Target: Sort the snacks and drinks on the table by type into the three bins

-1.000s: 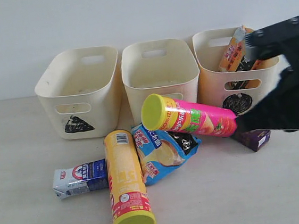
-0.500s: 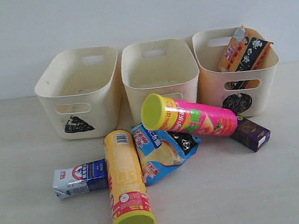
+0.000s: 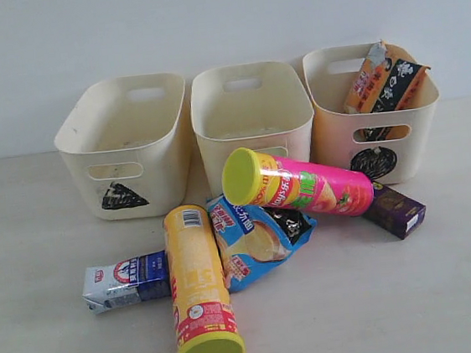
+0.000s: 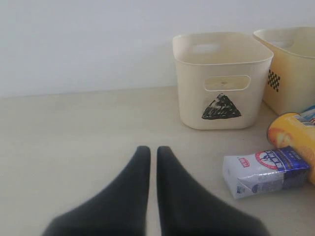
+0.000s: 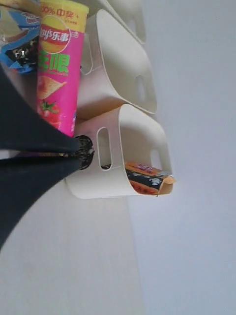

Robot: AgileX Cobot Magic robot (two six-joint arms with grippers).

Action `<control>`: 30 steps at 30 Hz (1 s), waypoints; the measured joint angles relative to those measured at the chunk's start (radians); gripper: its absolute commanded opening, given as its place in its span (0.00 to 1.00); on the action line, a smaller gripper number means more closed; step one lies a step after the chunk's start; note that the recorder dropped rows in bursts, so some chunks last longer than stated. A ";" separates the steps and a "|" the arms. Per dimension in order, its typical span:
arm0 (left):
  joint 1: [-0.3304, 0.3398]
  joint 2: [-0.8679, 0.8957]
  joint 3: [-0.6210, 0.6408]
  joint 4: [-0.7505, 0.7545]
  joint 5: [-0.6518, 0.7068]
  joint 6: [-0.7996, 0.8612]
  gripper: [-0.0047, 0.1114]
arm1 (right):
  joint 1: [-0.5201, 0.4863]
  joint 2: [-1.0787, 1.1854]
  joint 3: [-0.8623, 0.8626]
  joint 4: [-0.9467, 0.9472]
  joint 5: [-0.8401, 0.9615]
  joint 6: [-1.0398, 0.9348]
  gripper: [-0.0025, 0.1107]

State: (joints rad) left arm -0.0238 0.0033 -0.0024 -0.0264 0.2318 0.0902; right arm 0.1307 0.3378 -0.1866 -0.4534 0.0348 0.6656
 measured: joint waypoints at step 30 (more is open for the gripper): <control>0.000 -0.003 -0.126 -0.156 -0.856 -0.492 0.08 | 0.000 -0.256 0.182 0.021 -0.116 0.026 0.02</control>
State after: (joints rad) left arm -0.0238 0.0008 -0.1282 -0.1821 -0.6247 -0.4019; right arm 0.1307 0.0818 -0.0049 -0.4319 -0.0809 0.6918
